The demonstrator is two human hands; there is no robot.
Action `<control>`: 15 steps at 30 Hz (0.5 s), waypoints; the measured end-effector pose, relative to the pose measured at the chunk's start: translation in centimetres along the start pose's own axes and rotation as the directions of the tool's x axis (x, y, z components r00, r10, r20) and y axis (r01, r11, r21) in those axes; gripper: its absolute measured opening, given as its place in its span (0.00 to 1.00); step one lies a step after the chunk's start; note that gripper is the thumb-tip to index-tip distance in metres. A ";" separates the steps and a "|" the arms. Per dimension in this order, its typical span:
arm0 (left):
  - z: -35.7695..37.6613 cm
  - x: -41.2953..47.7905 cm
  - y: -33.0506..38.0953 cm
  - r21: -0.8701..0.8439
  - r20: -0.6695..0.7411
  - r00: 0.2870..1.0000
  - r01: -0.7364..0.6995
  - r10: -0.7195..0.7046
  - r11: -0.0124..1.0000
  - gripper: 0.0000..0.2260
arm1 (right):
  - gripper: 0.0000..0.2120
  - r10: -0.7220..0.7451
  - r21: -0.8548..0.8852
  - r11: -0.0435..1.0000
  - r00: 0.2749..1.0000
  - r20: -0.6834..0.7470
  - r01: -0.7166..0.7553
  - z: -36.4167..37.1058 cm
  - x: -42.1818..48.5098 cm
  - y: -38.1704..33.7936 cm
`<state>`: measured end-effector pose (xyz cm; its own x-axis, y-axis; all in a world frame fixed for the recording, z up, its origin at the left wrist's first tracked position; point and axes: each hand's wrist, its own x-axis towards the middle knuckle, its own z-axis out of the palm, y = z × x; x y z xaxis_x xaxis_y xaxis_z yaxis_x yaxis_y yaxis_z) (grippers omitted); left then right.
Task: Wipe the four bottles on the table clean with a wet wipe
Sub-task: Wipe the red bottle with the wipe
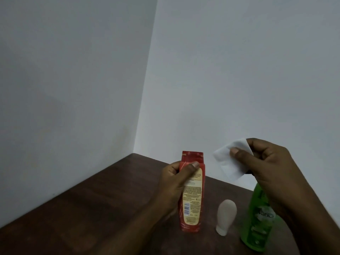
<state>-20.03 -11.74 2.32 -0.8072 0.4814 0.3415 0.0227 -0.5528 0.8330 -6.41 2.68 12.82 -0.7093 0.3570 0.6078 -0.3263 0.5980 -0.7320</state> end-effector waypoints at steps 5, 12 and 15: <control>0.7 -0.6 0.2 -0.259 0.176 0.938 0.337 -0.298 0.905 0.21 | 0.03 -0.025 -0.069 0.997 0.998 -0.061 0.021 0.0 0.1 0.6; -0.2 -0.1 -0.8 -0.341 0.376 0.833 0.532 -0.406 0.775 0.30 | 0.08 -0.172 -0.336 0.934 0.978 -0.119 0.123 0.1 0.0 2.0; -0.2 -0.1 -1.3 -0.345 0.401 0.827 0.534 -0.394 0.772 0.32 | 0.08 -0.275 -0.421 0.880 0.959 -0.071 0.221 1.3 -0.7 2.2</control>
<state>-20.09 -11.17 1.12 -0.4401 0.8886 0.1292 -0.6174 -0.4040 0.6750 -7.39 2.80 10.41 -0.5460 0.2293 0.8058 -0.1807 0.9070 -0.3805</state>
